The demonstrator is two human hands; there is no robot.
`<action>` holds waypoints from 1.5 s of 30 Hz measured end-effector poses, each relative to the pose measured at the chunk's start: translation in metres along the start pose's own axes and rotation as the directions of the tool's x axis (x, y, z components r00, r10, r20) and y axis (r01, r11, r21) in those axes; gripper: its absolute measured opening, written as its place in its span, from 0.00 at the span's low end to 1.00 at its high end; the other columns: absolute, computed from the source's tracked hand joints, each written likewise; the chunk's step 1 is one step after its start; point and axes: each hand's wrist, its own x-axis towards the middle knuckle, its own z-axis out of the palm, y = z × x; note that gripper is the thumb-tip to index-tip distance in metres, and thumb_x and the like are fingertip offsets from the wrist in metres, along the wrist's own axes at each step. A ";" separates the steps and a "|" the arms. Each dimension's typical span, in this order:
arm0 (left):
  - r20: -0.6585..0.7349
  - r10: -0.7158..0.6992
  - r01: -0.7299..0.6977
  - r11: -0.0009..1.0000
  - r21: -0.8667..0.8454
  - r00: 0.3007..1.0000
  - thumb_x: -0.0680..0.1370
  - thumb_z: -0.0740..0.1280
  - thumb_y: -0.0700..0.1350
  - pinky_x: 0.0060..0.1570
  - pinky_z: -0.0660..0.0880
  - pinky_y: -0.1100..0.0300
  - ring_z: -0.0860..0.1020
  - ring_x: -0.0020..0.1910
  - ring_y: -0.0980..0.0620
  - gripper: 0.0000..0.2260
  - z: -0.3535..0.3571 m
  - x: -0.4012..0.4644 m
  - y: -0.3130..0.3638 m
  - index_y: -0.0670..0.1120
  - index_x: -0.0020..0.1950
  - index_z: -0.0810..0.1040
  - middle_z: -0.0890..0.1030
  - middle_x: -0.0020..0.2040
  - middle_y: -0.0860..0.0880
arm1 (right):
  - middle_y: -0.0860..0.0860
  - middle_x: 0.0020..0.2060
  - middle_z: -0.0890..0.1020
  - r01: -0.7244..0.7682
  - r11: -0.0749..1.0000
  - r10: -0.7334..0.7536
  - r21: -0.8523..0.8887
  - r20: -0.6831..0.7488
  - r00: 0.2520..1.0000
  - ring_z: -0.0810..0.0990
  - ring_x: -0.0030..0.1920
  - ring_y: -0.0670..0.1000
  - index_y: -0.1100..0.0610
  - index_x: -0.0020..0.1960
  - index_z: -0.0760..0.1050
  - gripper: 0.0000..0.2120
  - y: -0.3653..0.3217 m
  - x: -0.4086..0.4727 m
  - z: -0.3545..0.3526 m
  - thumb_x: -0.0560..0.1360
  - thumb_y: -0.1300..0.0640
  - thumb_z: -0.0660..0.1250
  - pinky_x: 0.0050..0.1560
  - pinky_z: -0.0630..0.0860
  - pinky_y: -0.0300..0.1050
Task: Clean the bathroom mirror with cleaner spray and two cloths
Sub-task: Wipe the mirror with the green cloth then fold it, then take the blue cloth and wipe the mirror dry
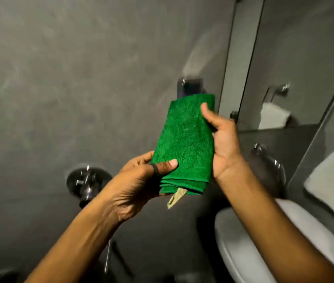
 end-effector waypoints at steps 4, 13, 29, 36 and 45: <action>-0.213 -0.108 0.100 0.994 -0.046 0.971 0.72 0.73 0.33 0.49 0.84 0.49 0.85 0.52 0.41 0.21 -0.046 -0.048 -0.101 0.40 0.65 0.79 0.84 0.61 0.37 | 0.60 0.55 0.82 -0.439 0.891 0.424 -0.117 -0.131 0.896 0.82 0.54 0.59 0.62 0.65 0.75 0.16 0.101 -0.019 -0.041 0.79 0.59 0.61 0.58 0.79 0.56; -0.496 -0.626 0.508 0.779 -0.366 0.602 0.76 0.71 0.32 0.39 0.85 0.56 0.85 0.50 0.43 0.14 -0.130 -0.144 -0.398 0.42 0.60 0.80 0.85 0.56 0.41 | 0.57 0.42 0.86 -0.769 0.563 0.535 -0.302 -0.576 0.618 0.84 0.40 0.54 0.71 0.57 0.79 0.15 0.390 -0.056 -0.204 0.71 0.75 0.65 0.53 0.80 0.54; -0.790 -0.559 0.812 0.566 -0.141 0.252 0.75 0.75 0.54 0.49 0.79 0.55 0.80 0.42 0.50 0.13 -0.208 -0.151 -0.663 0.46 0.51 0.82 0.85 0.43 0.47 | 0.58 0.59 0.82 -0.371 -0.036 0.412 -0.928 -0.352 0.840 0.81 0.59 0.56 0.61 0.62 0.78 0.22 0.640 -0.046 -0.379 0.68 0.65 0.73 0.59 0.74 0.39; -0.946 -0.265 0.955 0.276 0.111 0.186 0.76 0.71 0.57 0.68 0.67 0.44 0.71 0.68 0.33 0.33 -0.250 -0.155 -0.635 0.34 0.70 0.68 0.72 0.69 0.33 | 0.53 0.53 0.83 -0.452 0.162 0.368 -0.877 -0.371 0.853 0.81 0.51 0.47 0.60 0.59 0.79 0.14 0.630 -0.096 -0.326 0.73 0.64 0.70 0.55 0.72 0.36; -0.733 -0.663 0.840 0.477 -0.258 0.152 0.75 0.75 0.48 0.57 0.82 0.46 0.84 0.52 0.39 0.20 -0.266 -0.136 -0.609 0.35 0.60 0.82 0.85 0.56 0.37 | 0.64 0.58 0.81 -0.823 0.432 0.570 -0.369 -0.595 0.566 0.80 0.53 0.54 0.63 0.64 0.76 0.14 0.618 -0.149 -0.309 0.78 0.66 0.65 0.62 0.78 0.54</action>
